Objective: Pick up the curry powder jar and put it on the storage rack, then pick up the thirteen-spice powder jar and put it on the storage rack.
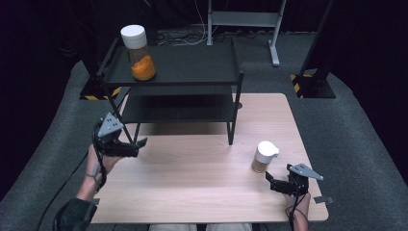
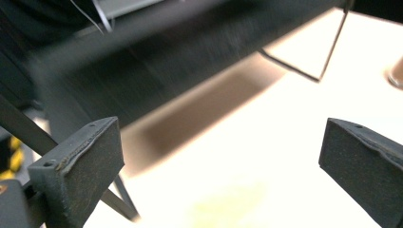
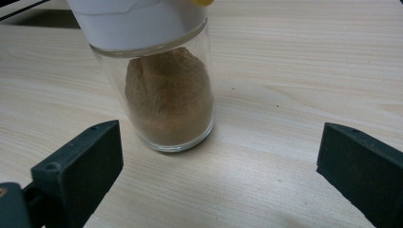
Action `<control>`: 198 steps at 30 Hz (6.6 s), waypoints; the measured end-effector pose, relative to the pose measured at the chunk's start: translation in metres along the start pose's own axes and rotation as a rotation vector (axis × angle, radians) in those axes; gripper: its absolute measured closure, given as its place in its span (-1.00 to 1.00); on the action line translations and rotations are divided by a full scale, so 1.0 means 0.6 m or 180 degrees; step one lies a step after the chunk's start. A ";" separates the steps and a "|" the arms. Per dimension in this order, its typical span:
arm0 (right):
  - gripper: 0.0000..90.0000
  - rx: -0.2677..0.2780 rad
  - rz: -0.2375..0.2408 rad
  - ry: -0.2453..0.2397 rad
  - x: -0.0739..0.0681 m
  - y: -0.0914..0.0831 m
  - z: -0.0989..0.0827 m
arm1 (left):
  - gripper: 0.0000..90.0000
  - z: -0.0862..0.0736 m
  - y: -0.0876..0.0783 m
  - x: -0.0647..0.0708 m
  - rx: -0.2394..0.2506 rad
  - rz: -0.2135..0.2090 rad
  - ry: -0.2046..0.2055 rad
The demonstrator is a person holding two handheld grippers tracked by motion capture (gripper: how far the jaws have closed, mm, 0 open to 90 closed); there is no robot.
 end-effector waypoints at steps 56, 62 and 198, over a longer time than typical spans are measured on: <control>-0.99 -0.0073 -0.0027 -0.0063 -0.006 0.003 0.003 | -0.99 -0.200 0.062 0.074 -0.0723 -0.0126 -0.0376; -1.00 -0.0157 -0.0032 -0.0085 -0.007 0.008 0.007 | -0.99 -0.200 0.063 0.073 -0.0725 -0.0133 -0.0393; -0.32 0.0013 0.1248 -0.0943 -0.183 0.166 0.233 | -0.98 -0.199 0.064 0.074 -0.0724 -0.0127 -0.0392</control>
Point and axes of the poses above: each handheld gripper's, and its own axes: y roughly forward along the jaws, z roughly out of its top, x roughly to its right, the point moved 7 cm from there along y, roughly forward along the jaws, and after that the axes turned 14 degrees about x, right-handed, at the moved point
